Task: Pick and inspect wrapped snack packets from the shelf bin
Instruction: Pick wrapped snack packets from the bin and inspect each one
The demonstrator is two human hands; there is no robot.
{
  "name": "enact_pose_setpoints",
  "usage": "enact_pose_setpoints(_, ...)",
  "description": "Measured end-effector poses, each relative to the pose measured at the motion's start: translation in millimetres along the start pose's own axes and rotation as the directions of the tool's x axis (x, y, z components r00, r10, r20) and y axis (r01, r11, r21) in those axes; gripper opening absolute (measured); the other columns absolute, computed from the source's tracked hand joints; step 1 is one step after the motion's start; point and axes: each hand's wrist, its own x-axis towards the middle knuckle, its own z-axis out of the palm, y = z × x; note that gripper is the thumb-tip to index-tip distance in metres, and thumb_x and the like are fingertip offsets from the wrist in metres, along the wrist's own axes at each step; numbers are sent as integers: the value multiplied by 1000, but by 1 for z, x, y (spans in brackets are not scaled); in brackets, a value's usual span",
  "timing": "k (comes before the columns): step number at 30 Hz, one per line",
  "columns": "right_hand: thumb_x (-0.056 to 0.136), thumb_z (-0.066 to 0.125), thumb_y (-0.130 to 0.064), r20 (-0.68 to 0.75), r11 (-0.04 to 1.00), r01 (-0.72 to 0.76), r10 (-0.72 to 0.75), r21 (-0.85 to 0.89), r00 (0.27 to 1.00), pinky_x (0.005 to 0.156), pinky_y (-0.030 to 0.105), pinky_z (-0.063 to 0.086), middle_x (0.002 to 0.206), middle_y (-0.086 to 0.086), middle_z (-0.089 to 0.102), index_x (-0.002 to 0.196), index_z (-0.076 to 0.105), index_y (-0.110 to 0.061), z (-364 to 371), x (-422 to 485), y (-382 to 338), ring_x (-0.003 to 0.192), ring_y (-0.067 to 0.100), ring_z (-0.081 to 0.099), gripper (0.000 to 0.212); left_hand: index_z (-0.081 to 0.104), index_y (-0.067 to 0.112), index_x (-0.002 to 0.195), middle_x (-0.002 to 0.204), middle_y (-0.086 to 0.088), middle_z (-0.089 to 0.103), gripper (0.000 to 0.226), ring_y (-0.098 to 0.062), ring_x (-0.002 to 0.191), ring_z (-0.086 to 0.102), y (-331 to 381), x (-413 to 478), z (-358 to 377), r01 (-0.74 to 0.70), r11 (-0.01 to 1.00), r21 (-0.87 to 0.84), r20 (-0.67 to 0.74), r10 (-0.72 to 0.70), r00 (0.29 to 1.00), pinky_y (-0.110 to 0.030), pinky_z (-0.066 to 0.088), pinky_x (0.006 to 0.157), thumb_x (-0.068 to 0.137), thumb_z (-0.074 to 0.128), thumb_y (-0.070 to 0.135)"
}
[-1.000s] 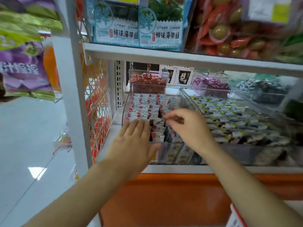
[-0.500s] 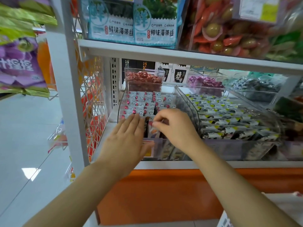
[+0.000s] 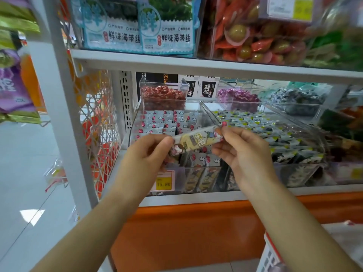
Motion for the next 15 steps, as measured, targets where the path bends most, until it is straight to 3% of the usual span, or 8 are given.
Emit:
enact_pose_setpoints(3, 87, 61, -16, 36, 998, -48, 49, -51, 998, 46, 20, 50, 55, -2, 64, 75, 63, -7, -3, 0, 1, 50, 10, 61, 14, 70, 22, 79, 73, -3, 67, 29, -10, 68, 64, -1, 2, 2, 139, 967, -212, 8, -140, 990, -22, 54, 60, 94, 48, 34)
enact_pose_setpoints(6, 87, 61, -18, 61, 994, -106, 108, -28, 992, 42, 20, 46, 50, -3, 58, 70, 60, -9, -2, 3, 2, 44, 9, 54, 19, 72, 21, 66, 64, 2, 66, 39, -9, 60, 61, 1, 6, 4, 213, 907, -363, -4, -231, 973, -16, 51, 56, 95, 47, 32)
enact_pose_setpoints(10, 90, 56, -12, 123, 968, -221, 207, 115, 971, 36, 19, 40, 48, 0, 51, 65, 57, -11, -2, 7, 2, 39, 9, 46, 25, 67, 14, 74, 54, 1, 63, 35, -8, 49, 57, -1, 8, 8, 177, 936, -305, -58, -203, 977, -15, 50, 50, 96, 45, 30)
enact_pose_setpoints(15, 90, 49, -3, 184, 952, -255, 224, 166, 957, 35, 18, 34, 47, 0, 49, 86, 60, -10, -5, 9, 2, 36, 9, 42, 14, 59, -1, 79, 49, -1, 53, 36, -10, 43, 47, -5, 13, 8, 83, 988, -127, -101, -96, 990, -19, 42, 41, 97, 45, 27)
